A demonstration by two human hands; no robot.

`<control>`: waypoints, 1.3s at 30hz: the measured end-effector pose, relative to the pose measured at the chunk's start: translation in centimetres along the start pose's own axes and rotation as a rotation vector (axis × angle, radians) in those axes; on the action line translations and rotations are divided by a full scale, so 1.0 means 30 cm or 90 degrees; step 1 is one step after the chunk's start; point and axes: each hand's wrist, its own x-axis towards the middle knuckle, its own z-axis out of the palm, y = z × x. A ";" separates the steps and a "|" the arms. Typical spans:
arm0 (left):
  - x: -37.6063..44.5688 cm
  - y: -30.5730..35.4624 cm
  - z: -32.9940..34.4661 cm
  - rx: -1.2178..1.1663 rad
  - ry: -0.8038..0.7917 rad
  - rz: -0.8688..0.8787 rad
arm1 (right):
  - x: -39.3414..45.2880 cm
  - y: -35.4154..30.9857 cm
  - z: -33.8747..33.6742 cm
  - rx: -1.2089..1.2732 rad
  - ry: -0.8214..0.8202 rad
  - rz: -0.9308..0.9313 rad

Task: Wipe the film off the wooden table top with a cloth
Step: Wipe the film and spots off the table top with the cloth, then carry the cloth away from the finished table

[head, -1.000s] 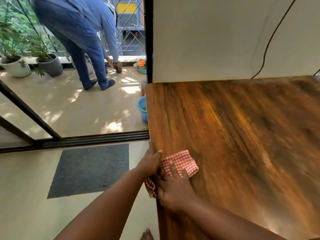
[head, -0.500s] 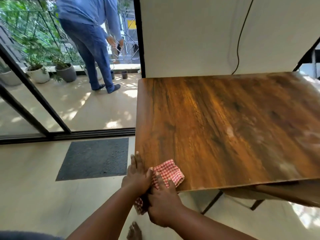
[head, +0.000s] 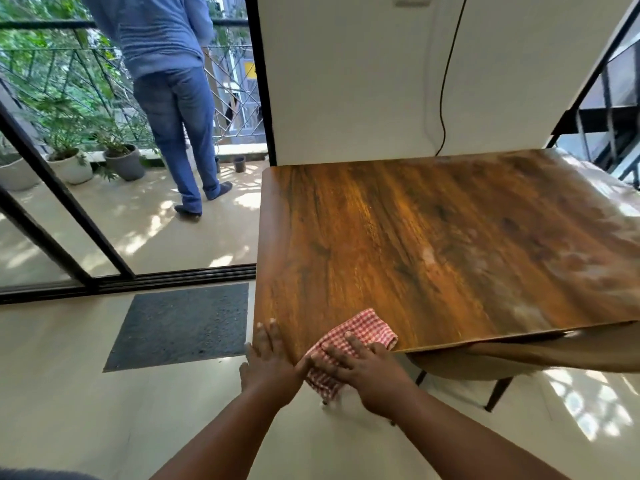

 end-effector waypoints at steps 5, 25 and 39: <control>-0.029 0.030 0.041 0.064 0.059 0.064 | -0.086 0.080 0.033 -0.012 0.002 0.080; -0.288 0.176 0.123 0.404 0.120 0.533 | -0.360 -0.026 -0.012 0.124 0.050 0.363; -0.496 0.596 0.410 0.397 -0.107 0.561 | -0.824 0.156 0.172 0.232 -0.016 0.400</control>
